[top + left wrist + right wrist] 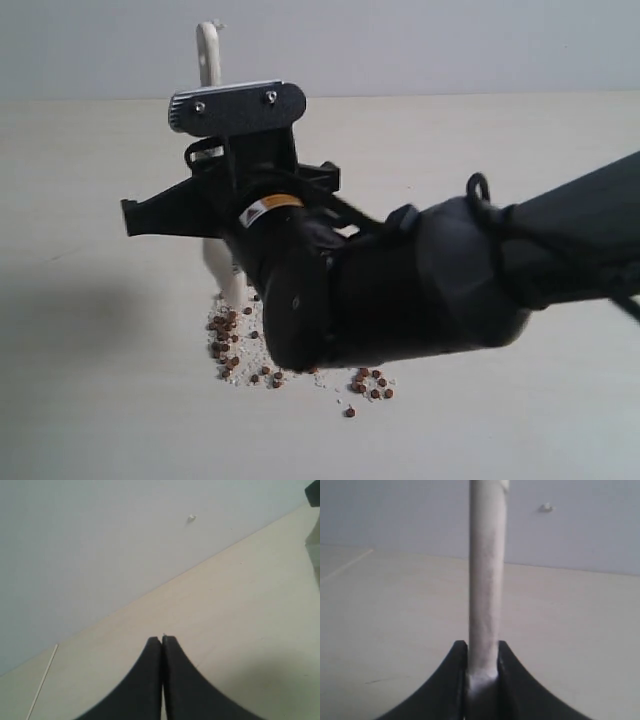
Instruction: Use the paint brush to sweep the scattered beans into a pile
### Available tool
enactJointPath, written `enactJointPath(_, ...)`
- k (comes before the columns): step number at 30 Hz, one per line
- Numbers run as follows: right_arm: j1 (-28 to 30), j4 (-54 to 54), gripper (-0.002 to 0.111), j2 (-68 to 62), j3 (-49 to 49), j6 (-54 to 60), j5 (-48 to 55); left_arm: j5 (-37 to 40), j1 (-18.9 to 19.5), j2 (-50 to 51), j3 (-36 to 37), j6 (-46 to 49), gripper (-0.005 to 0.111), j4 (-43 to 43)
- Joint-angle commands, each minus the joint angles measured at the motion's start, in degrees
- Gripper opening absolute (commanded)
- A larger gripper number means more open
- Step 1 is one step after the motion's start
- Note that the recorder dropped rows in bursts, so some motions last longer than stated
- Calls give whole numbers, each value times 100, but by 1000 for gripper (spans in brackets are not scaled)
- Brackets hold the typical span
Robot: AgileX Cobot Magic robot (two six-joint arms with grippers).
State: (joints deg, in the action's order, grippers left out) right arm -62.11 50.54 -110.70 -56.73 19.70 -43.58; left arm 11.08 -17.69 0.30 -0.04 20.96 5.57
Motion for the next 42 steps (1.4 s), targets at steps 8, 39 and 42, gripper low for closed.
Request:
enactJointPath(8,-255,-557,0,-993,-36,-2811,-886,0,-146,-30,4,-15,0,-8)
enactJointPath(39,-255,2597,0,-377,-36,225,-775,0,-238,-30,4,-15,0,-8)
enactJointPath(42,-365,1877,0,-100,-36,47,-584,0,-238,-30,4,-15,0,-8)
